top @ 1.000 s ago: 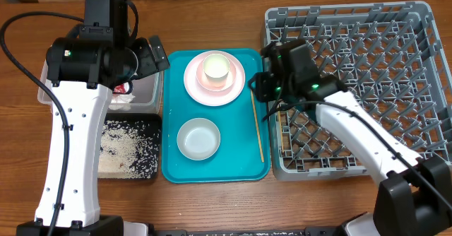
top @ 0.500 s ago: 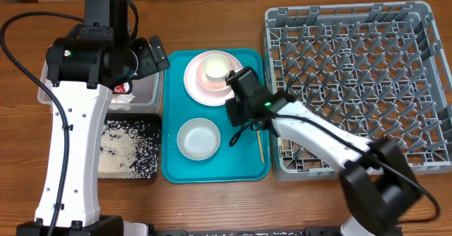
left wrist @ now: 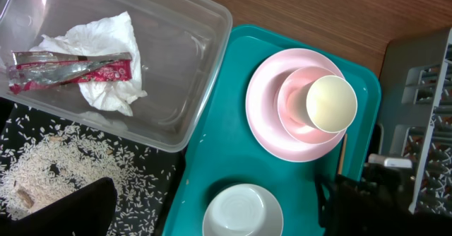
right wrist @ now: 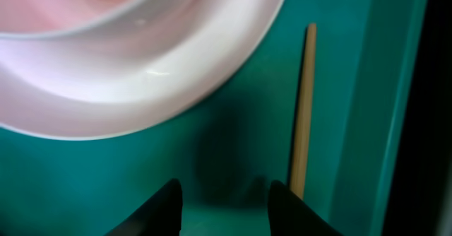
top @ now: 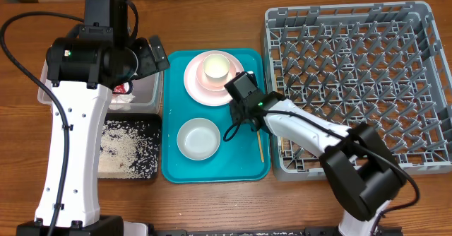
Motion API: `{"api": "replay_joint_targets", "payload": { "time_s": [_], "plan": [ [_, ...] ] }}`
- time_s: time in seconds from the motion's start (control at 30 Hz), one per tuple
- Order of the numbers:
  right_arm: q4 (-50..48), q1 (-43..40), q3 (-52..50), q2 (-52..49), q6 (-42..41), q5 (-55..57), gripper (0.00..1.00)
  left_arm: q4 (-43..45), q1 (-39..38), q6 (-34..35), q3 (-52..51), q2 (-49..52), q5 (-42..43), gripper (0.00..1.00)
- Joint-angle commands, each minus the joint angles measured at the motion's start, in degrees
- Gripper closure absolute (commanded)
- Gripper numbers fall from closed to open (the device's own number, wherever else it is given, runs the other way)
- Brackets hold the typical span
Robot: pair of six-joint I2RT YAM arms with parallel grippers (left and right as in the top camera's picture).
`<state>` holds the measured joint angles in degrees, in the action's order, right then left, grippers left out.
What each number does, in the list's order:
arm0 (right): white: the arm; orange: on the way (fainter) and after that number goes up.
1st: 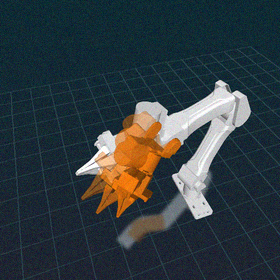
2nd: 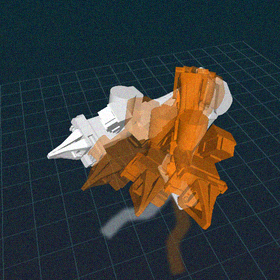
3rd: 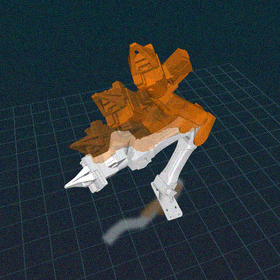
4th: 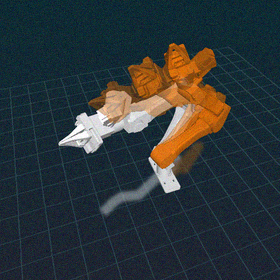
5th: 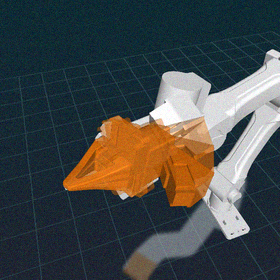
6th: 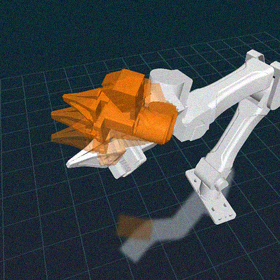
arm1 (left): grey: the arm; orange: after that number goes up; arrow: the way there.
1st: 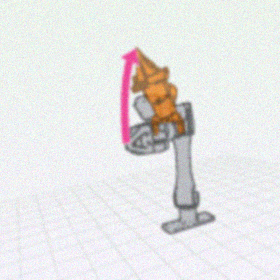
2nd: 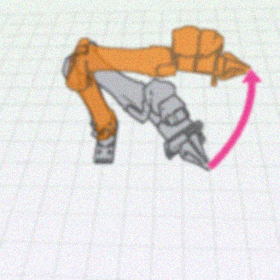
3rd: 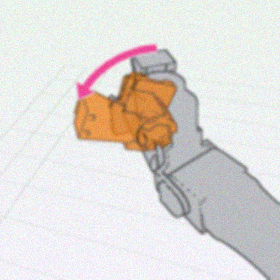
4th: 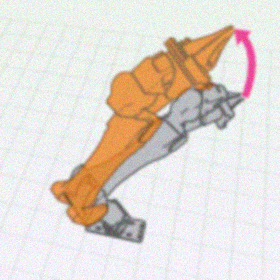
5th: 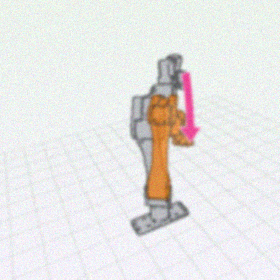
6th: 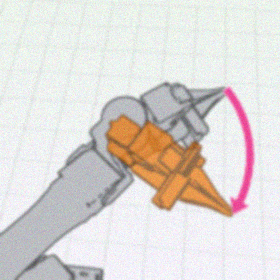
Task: Sort waste into correct bins and load items into the dishwasher
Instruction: 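Move the right gripper back to the second chopstick and grasp it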
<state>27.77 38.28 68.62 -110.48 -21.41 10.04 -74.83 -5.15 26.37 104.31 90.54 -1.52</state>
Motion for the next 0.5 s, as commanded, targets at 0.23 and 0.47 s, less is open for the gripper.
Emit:
{"api": "replay_joint_targets", "payload": {
  "time_s": [0.23, 0.47],
  "plan": [
    [-0.1, -0.1, 0.0, -3.7, -2.6, 4.3, 0.52, 0.0, 0.3, -1.1, 0.3, 0.2, 0.0, 0.00],
    [1.3, -0.1, 1.2, -2.1, -2.6, 4.3, 0.51, 0.0, 0.3, -1.1, 0.3, 0.2, 0.0, 0.00]
  ]
}}
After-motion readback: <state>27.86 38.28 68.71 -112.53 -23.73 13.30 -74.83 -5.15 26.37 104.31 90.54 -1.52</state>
